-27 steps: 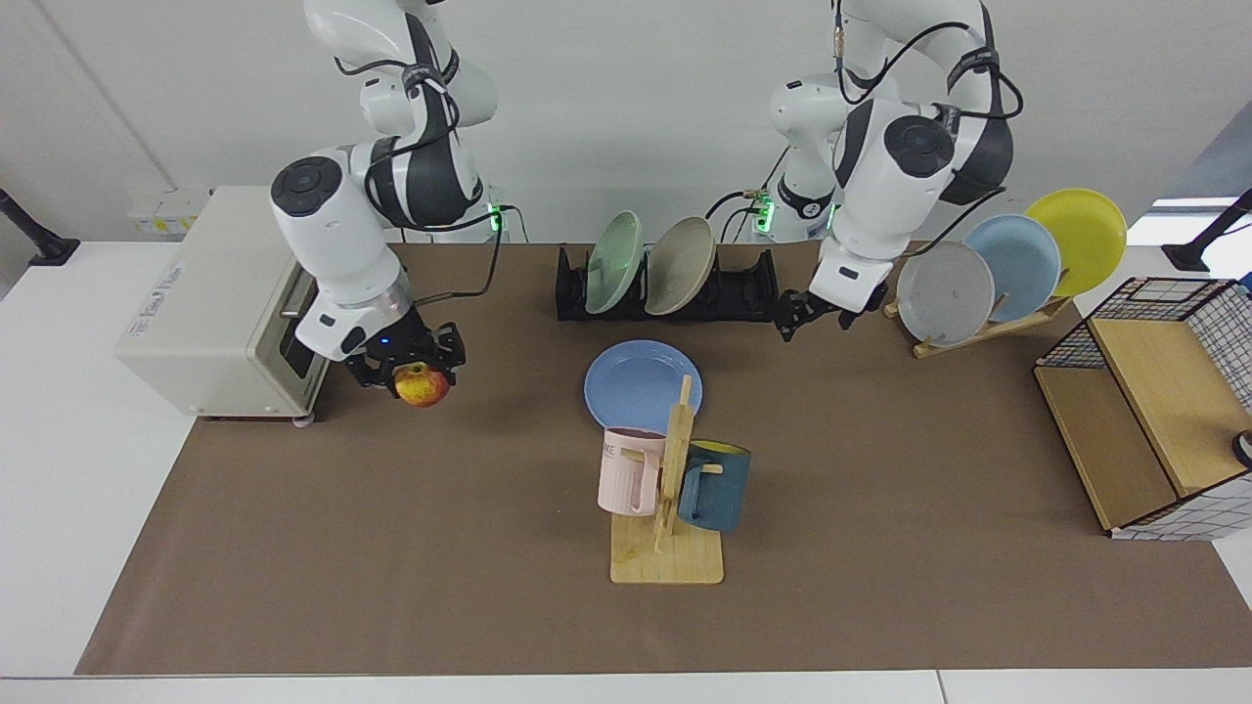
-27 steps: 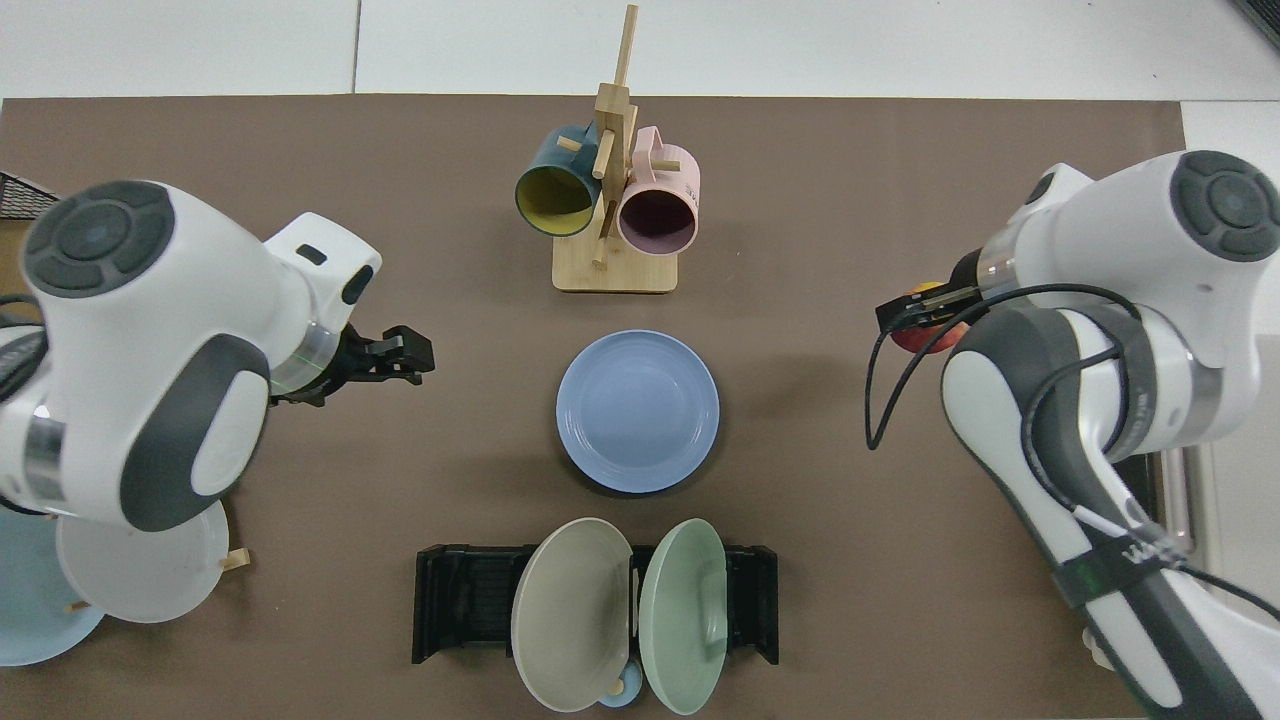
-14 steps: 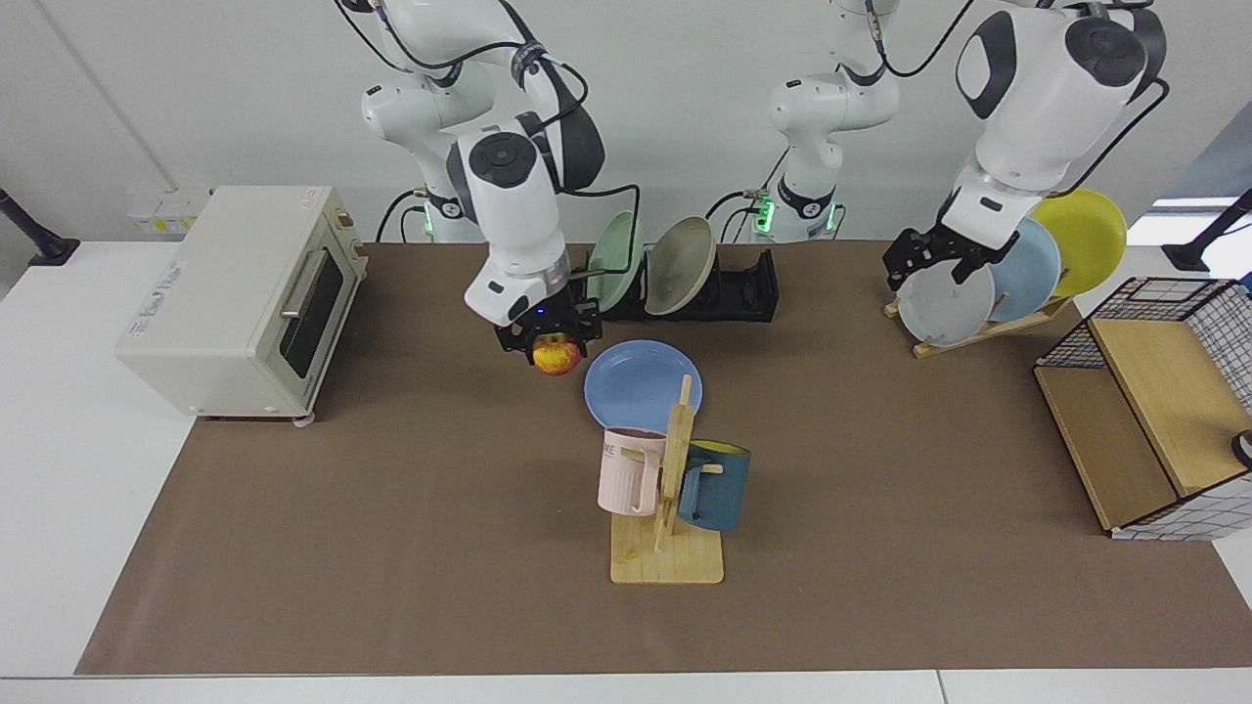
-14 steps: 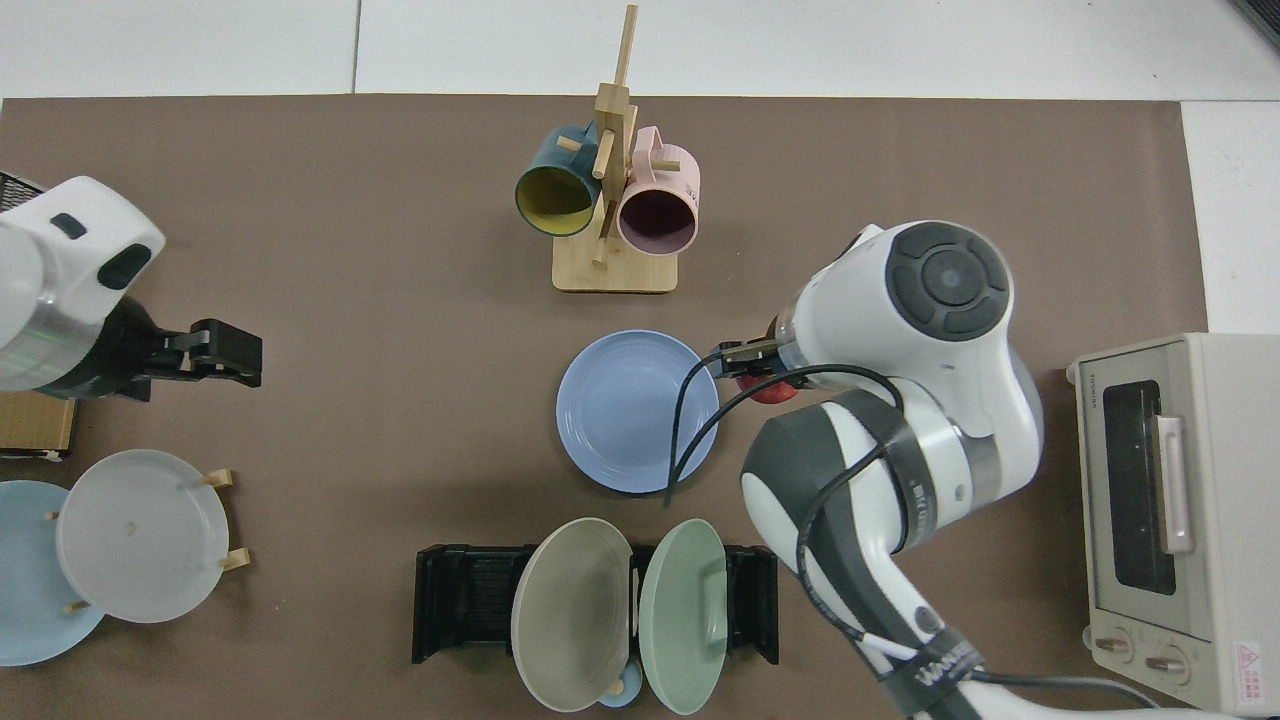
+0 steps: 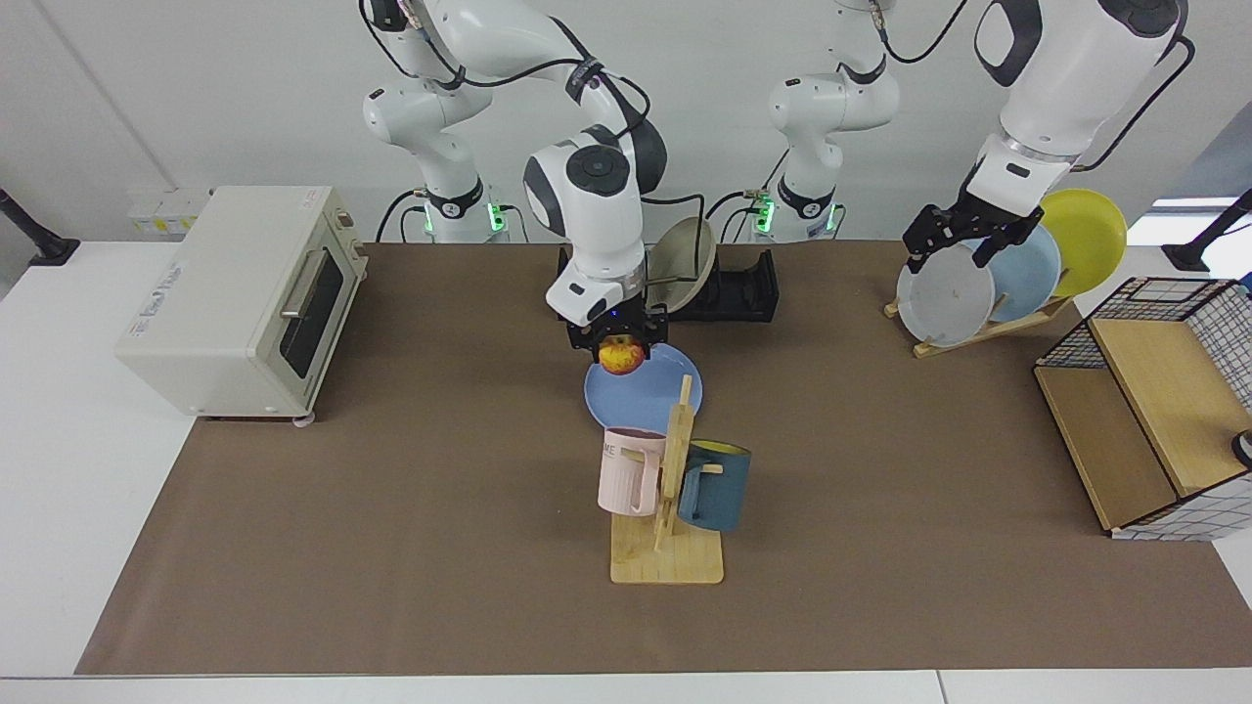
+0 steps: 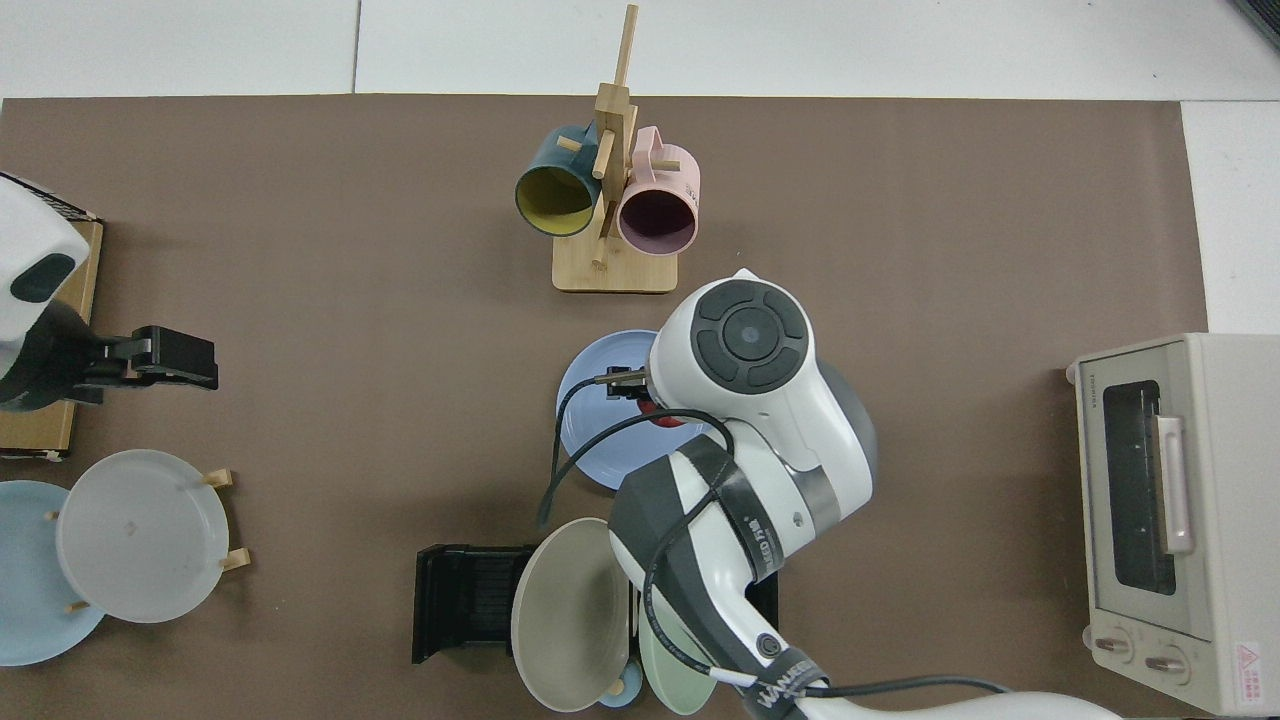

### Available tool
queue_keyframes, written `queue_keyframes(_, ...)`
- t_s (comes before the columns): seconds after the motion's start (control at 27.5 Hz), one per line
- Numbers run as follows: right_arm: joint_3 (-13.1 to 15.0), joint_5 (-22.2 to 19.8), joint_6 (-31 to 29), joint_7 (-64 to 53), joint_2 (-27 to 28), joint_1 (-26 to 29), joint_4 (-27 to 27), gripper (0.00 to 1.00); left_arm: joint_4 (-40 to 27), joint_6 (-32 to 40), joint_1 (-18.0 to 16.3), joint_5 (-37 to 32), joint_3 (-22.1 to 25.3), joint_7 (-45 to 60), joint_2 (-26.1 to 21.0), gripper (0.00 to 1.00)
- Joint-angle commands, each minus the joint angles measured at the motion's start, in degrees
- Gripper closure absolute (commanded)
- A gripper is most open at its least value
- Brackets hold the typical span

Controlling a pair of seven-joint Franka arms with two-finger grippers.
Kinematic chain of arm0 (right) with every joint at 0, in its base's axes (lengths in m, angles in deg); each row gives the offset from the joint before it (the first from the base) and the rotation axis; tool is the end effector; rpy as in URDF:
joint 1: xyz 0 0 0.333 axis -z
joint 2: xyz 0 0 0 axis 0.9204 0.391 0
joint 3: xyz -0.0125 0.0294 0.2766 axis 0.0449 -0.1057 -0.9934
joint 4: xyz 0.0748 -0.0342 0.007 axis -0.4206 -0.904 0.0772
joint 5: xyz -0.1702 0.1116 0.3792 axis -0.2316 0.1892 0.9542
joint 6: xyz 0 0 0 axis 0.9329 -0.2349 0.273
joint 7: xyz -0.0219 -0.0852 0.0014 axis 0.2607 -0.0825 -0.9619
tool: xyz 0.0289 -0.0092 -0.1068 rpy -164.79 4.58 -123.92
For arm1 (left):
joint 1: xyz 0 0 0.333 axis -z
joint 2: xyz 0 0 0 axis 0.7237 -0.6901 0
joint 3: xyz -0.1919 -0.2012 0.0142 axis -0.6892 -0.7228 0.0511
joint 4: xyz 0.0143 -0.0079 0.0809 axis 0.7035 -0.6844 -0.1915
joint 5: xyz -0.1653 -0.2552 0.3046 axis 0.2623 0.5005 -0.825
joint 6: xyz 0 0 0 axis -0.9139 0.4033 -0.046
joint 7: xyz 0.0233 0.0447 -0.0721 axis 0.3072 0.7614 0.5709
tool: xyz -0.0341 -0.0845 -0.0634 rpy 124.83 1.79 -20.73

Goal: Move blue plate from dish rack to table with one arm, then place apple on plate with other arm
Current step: 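Lower the apple onto the blue plate with the right gripper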

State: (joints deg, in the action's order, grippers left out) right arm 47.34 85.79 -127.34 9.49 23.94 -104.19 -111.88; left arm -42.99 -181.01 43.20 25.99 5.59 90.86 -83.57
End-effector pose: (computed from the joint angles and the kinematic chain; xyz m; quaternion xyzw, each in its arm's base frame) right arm 0.5638 0.3622 0.3497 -0.9992 -0.0018 -0.0159 0.0379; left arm 0.5754 -0.0271 0.5566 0.9991 0.0352 -0.0197 0.0089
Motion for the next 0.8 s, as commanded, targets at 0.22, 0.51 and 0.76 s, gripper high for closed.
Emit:
queue_keyframes(0.22, 0.2, -1.0, -9.2, 2.2, 8.4, -2.3, 1.6, 0.81, 0.2, -1.1, 1.0, 0.2, 0.5, -0.1, 0.2, 0.00)
queue_keyframes(0.51, 0.1, -0.3, -8.5, 1.8, 8.3, -1.8, 0.6, 0.17, 0.2, -1.1, 1.0, 0.2, 0.3, -0.1, 0.2, 0.00)
queue_keyframes(0.76, 0.2, -0.3, -8.4, 1.9, 8.2, -2.2, 0.3, 0.00, 0.1, -1.5, 1.0, 0.2, 0.1, -0.1, 0.2, 0.00)
